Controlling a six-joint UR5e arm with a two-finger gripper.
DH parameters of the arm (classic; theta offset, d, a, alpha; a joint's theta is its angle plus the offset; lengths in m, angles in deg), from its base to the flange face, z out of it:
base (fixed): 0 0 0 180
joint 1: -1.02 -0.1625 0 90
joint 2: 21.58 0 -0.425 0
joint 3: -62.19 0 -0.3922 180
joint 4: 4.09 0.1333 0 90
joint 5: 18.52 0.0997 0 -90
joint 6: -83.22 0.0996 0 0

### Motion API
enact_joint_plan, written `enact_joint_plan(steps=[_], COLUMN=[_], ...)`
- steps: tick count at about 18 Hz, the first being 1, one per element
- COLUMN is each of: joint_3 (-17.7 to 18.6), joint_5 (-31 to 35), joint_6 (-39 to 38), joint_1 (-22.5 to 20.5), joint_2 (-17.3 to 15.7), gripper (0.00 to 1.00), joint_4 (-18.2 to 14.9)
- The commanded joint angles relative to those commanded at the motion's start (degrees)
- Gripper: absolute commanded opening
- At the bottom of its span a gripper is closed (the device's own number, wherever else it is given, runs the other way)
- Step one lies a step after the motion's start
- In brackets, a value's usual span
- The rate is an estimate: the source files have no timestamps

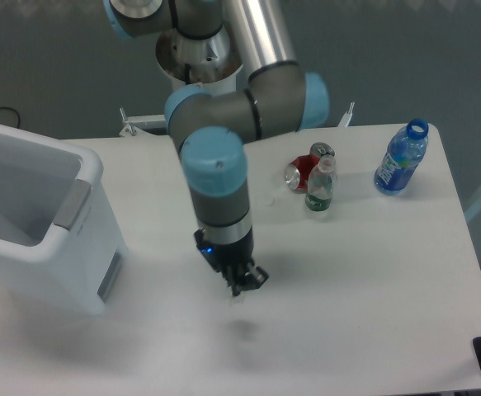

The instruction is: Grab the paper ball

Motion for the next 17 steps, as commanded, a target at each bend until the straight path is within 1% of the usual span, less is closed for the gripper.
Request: enact_joint_plan(steps=[2,3,4,6,7,9,10,17], joint_3=[-2.81,-3.78,-4.57,-4.84,-5.63,-8.26,-8.62,-8.19], joint_5=[-0.01,0.08,0.17,1.39,2.35,2.54,2.54,2.63], joint_6=[0.35,0.35,3.48,7.98,9.04,9.84,10.02,10.81], joint_1=[-0.27,-0.45,-0.36,-0.36,-0.45,-0.71,-0.89,-0.89], joint_2=[0.0,-0.09,-1.83,-2.11,-2.11,-1.5,-1.5,-2.02], gripper=[0.0,0.0,0.0,0.0,0.0,0.0,0.0,0.0], joint_4=[-4.75,-6.17,-8.44,-11.35,-12.93,-18.02,-18.74,-18.57])
